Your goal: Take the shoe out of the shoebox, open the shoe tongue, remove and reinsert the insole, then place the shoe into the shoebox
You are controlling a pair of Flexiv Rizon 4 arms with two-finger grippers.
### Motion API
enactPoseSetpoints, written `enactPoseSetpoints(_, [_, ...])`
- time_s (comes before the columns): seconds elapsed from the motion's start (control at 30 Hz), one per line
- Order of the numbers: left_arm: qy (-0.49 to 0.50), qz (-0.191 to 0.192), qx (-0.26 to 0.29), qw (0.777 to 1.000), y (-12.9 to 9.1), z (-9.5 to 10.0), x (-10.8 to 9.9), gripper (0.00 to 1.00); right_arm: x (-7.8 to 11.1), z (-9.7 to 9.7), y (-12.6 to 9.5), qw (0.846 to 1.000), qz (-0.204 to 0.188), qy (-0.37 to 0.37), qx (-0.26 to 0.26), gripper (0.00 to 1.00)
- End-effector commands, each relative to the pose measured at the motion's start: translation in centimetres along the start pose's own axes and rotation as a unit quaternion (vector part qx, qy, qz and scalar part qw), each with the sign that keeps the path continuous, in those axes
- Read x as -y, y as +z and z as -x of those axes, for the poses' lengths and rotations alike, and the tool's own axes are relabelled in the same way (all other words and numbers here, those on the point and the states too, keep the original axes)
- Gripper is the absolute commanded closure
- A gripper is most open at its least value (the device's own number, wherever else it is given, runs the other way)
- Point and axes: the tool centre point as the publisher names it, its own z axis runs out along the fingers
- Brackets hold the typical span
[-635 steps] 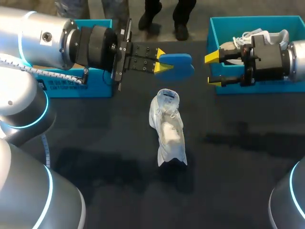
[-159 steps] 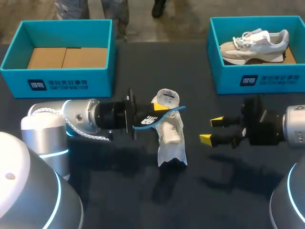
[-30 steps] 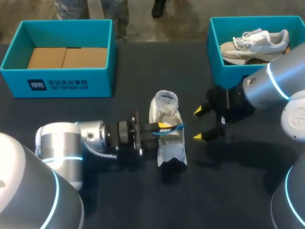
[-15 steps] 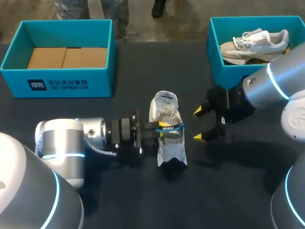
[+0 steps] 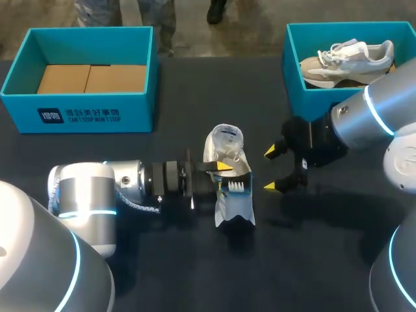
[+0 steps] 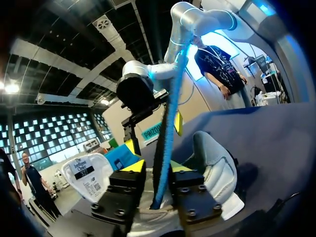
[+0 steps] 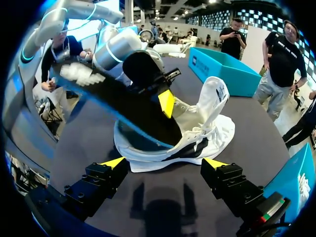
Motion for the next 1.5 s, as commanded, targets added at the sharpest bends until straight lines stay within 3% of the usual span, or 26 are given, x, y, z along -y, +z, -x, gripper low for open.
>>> enactPoseSetpoints(0.03, [0.003, -0.003, 0.002, 1.0, 0.0, 0.1, 0.7, 0.22, -0.1, -0.1, 0.1, 1.0, -0.003, 0.0, 0.001, 0.0])
enactPoseSetpoints(0.13, [0.007, -0.007, 0.001, 1.0, 0.0, 0.0, 1.3, 0.33, -0.1, -0.1, 0.1, 1.0, -0.003, 0.0, 0.001, 0.0])
enactPoseSetpoints(0.2, [0.01, -0.009, 0.001, 1.0, 0.0, 0.0, 1.8, 0.33, -0.1, -0.1, 0.1, 1.0, -0.003, 0.0, 0.001, 0.0])
enactPoseSetpoints(0.37, [0.015, -0.014, 0.004, 1.0, -0.3, 0.0, 2.9, 0.53, -0.1, -0.1, 0.1, 1.0, -0.003, 0.0, 0.001, 0.0])
enactPoseSetpoints(0.47, [0.017, -0.016, 0.002, 1.0, -0.3, -0.3, 3.3, 0.76, -0.1, -0.1, 0.1, 1.0, -0.003, 0.0, 0.001, 0.0])
enactPoseSetpoints(0.5, [0.015, -0.015, -0.001, 1.0, -0.3, -0.4, 3.3, 0.95, -0.1, -0.1, 0.1, 1.0, -0.003, 0.0, 0.001, 0.0])
enactPoseSetpoints(0.53, [0.015, -0.016, 0.0, 1.0, -0.3, -0.4, 3.3, 1.0, -0.1, -0.1, 0.1, 1.0, -0.003, 0.0, 0.001, 0.0])
enactPoseSetpoints(0.8, [0.003, -0.01, -0.013, 1.0, -0.2, -1.0, 2.1, 1.0, -0.1, -0.1, 0.1, 1.0, -0.003, 0.0, 0.001, 0.0])
enactPoseSetpoints(1.13, [0.005, 0.01, -0.033, 0.999, 0.4, -0.4, 0.5, 1.0, -0.1, -0.1, 0.1, 1.0, -0.003, 0.0, 0.001, 0.0])
enactPoseSetpoints(1.5, [0.019, 0.03, -0.043, 0.998, 0.4, 0.1, 0.4, 1.0, -0.1, -0.1, 0.1, 1.0, -0.003, 0.0, 0.001, 0.0])
